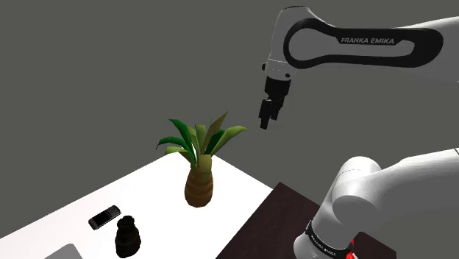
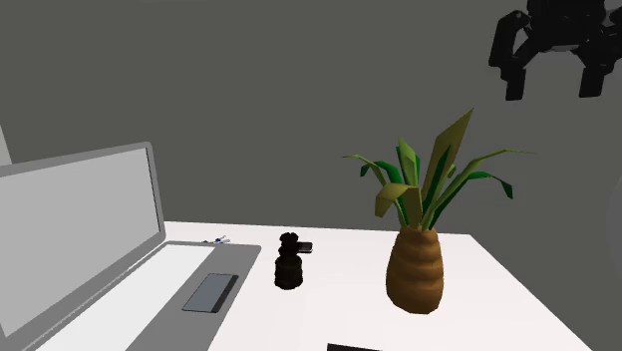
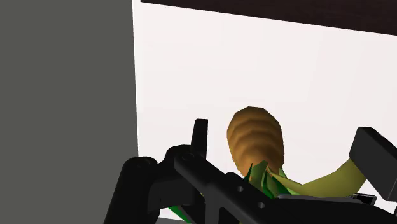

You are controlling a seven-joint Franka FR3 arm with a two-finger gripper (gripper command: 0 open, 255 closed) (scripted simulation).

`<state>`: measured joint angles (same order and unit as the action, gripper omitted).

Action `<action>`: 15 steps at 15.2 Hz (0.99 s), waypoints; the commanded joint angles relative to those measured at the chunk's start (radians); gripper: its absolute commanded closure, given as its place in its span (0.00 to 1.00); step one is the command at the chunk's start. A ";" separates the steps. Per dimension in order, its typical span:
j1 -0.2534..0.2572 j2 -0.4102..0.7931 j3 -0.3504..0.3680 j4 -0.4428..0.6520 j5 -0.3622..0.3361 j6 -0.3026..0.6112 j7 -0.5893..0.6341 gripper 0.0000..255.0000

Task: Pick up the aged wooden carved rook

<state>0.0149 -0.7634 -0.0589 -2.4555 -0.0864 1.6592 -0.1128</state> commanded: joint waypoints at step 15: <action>0.093 0.257 0.211 -0.120 0.156 0.401 0.303 0.00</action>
<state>0.1002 -0.5376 0.1330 -2.5746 0.0589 2.0238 0.1638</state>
